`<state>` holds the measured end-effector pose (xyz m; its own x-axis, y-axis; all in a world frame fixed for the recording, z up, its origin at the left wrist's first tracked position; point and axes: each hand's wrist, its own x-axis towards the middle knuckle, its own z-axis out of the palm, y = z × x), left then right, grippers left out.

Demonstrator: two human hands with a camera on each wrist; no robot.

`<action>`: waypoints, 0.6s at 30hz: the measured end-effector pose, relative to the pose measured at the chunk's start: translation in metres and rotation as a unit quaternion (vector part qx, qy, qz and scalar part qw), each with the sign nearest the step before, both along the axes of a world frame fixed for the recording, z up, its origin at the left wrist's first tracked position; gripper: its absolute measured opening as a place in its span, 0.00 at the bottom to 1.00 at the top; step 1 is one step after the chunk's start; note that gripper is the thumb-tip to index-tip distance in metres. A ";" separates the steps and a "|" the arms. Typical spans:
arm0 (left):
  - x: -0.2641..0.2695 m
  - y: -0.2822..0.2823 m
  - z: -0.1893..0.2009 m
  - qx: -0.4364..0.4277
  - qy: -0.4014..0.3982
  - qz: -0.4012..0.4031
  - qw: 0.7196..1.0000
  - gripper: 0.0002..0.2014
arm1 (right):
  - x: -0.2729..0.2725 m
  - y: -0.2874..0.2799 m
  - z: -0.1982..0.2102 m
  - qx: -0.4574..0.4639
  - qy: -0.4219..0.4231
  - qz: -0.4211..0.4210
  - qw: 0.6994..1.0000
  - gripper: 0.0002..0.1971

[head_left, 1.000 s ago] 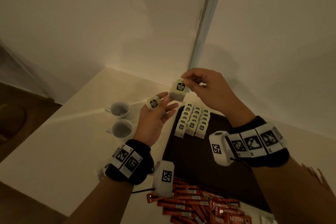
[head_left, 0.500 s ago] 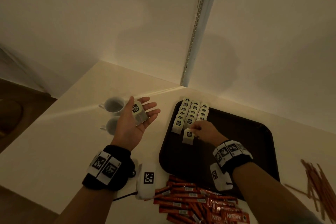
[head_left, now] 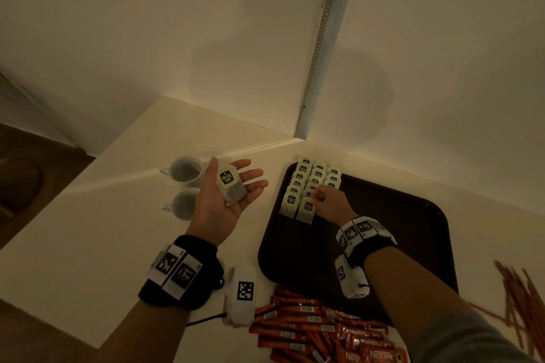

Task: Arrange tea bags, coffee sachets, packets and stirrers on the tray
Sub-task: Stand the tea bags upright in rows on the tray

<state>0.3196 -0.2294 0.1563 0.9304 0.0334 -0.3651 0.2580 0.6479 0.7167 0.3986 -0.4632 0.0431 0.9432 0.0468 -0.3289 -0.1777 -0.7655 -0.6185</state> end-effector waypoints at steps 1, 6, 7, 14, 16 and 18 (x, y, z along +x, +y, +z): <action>0.000 0.000 -0.001 0.000 0.000 -0.006 1.000 0.32 | 0.001 0.000 -0.001 -0.003 0.001 -0.003 1.000 0.06; -0.001 -0.002 -0.003 -0.003 0.003 -0.044 0.999 0.39 | 0.000 0.004 0.007 -0.016 -0.009 -0.010 1.000 0.08; -0.001 -0.003 -0.003 0.003 0.003 -0.052 0.999 0.40 | 0.000 0.006 0.012 -0.016 -0.022 -0.014 1.000 0.08; 0.007 -0.012 0.006 0.100 -0.047 -0.112 0.988 0.44 | -0.018 0.060 0.128 0.191 -0.208 0.148 0.948 0.05; 0.009 -0.016 0.015 0.126 -0.081 -0.122 0.981 0.46 | -0.025 0.072 0.157 0.188 -0.227 0.229 0.928 0.05; 0.009 -0.020 0.023 0.140 -0.133 -0.126 0.973 0.40 | -0.027 0.077 0.178 0.169 -0.265 0.253 0.915 0.05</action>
<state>0.3282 -0.2492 0.1794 0.9822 -0.1444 -0.1198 0.1647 0.3573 0.9193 0.3717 -0.3865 0.2213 0.7954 0.5359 0.2833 0.5405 -0.4155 -0.7315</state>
